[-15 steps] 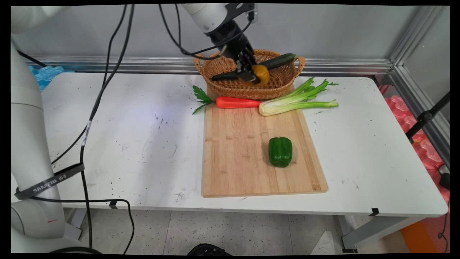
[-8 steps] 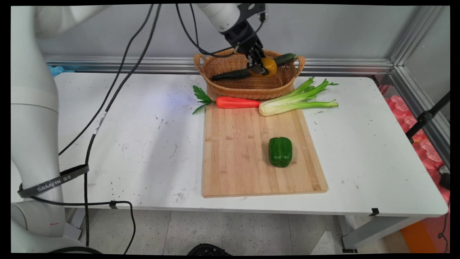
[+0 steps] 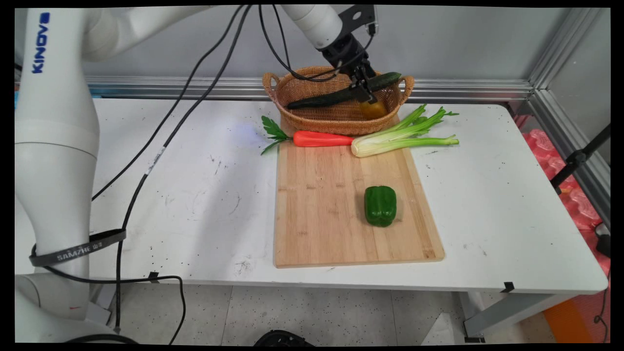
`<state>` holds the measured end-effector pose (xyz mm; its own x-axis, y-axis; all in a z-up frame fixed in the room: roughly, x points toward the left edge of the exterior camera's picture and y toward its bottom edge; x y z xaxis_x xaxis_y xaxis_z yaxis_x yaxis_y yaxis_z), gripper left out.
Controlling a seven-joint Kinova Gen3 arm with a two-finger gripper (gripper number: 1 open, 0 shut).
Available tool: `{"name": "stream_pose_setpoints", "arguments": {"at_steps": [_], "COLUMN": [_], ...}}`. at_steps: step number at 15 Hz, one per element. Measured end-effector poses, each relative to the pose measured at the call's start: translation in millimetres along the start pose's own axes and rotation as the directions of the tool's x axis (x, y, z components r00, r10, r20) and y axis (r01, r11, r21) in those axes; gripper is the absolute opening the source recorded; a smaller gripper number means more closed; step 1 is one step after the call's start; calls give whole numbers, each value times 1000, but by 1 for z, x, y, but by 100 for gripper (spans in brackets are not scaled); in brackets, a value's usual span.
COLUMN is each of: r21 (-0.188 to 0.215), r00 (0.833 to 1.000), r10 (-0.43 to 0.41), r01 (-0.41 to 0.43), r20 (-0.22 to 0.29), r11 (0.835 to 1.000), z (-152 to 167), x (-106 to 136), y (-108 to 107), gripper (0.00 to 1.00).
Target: Place the picked object in the vegetable basket
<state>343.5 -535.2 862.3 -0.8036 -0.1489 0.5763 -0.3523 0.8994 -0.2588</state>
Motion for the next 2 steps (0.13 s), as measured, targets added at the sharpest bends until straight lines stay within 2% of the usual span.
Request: {"name": "stream_pose_setpoints", "arguments": {"at_steps": [2], "r21": [4], "r00": [1000], "r10": [-2], "r01": [2], "r20": [-7], "r11": [1000], "z": [7], "x": [1], "y": [-3], "gripper": [100]}}
